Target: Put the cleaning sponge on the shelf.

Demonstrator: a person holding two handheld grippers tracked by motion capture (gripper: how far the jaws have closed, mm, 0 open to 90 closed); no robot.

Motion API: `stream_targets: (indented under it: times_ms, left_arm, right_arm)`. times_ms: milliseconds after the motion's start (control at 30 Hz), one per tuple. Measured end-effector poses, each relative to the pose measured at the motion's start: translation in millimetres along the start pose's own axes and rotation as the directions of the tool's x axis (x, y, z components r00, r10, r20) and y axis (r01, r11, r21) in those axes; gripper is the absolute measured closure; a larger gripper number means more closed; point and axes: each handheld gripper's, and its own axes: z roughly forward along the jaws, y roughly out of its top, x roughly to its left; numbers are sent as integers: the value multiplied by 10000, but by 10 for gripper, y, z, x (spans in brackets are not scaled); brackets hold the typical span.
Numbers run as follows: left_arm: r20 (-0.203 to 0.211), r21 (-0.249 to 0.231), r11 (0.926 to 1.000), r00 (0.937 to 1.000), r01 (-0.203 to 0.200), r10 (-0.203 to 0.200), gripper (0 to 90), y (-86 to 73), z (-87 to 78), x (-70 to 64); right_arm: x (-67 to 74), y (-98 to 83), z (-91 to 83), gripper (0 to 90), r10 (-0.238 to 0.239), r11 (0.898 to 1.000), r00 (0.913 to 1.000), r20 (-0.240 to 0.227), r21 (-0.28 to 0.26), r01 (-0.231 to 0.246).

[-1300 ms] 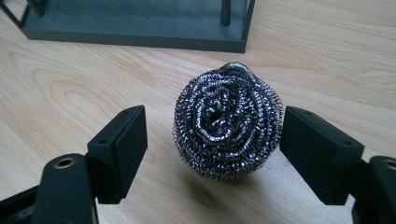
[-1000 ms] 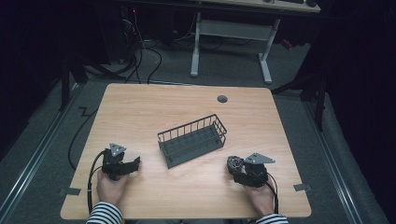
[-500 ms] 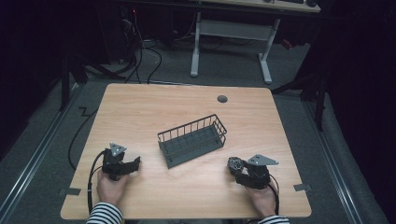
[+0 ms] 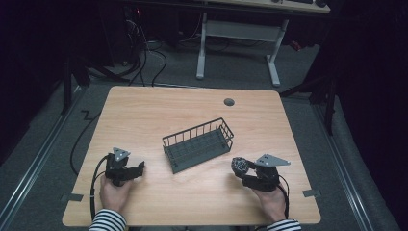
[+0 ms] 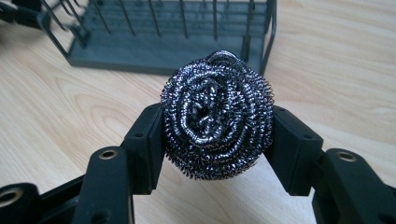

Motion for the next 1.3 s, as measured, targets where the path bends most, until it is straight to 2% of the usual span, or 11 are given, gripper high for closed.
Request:
stream_targets:
  times_ms: [133, 300, 567, 667, 967, 1100, 1300]
  left_arm:
    - [7, -3, 10000, 10000, 8, -8, 200, 0, 0, 1]
    - [9, -10, 10000, 10000, 21, -21, 202, 0, 0, 2]
    - [0, -15, 10000, 10000, 22, -22, 202, 0, 1, 2]
    - [-4, -21, 10000, 10000, 29, -29, 204, 1, 2, 3]
    - [-30, -28, 10000, 10000, 45, -45, 212, 0, 0, 4]
    - [-34, -28, 10000, 10000, 40, -40, 212, 0, 0, 3]
    - [-31, -30, 10000, 10000, 43, -43, 212, 0, 0, 3]
  right_arm:
    - [12, 95, -28, 431, 3, 10000, 9993, -374, 35, -1]
    - [44, 208, -58, 431, -204, 9998, 9981, -577, 35, 207]
    - [71, 471, -117, 431, -432, 9986, 9945, -952, -359, 399]
    - [72, 574, -137, 431, -316, 9983, 9921, -1213, -517, 255]
    - [38, 899, -93, 429, -440, 9962, 9939, -1010, -792, 361]
    - [55, 970, 20, 428, -464, 9969, 9955, -832, -673, 408]
    - [63, 1082, 198, 425, -408, 9978, 9954, -862, -561, 361]
